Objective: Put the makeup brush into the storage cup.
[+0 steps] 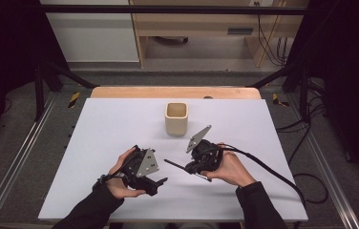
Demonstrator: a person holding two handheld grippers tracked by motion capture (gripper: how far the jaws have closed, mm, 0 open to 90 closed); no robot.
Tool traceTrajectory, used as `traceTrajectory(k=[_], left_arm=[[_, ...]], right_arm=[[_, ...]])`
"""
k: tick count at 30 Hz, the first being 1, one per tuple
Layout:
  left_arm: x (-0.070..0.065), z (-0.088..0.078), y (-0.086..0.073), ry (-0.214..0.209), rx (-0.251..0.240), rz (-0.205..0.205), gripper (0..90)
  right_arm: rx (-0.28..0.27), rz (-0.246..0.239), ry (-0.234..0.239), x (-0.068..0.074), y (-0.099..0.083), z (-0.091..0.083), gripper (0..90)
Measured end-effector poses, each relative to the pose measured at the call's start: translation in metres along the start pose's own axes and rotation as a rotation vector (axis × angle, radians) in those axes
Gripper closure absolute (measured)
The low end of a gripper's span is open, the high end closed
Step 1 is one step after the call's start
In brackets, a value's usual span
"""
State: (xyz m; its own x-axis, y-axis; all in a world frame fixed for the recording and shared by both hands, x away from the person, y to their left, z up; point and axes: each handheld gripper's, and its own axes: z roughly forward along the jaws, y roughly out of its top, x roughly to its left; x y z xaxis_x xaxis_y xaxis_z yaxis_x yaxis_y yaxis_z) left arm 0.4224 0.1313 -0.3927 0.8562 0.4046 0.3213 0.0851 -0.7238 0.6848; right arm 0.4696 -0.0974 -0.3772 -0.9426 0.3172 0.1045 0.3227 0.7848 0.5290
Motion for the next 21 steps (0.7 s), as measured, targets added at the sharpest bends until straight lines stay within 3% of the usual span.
traceTrajectory(k=[15,18,21], left_arm=[[-0.010,0.008,0.010,0.009,0.025,0.093,9.6],[-0.013,0.010,0.011,0.013,0.040,0.134,11.1],[-0.016,0.012,0.012,0.012,0.042,0.150,12.7]], right_arm=[[0.022,0.003,0.020,0.002,0.000,0.004,84.3],[0.035,0.006,0.030,0.002,0.001,0.005,84.3],[0.037,-0.004,0.031,0.001,0.000,0.006,84.3]])
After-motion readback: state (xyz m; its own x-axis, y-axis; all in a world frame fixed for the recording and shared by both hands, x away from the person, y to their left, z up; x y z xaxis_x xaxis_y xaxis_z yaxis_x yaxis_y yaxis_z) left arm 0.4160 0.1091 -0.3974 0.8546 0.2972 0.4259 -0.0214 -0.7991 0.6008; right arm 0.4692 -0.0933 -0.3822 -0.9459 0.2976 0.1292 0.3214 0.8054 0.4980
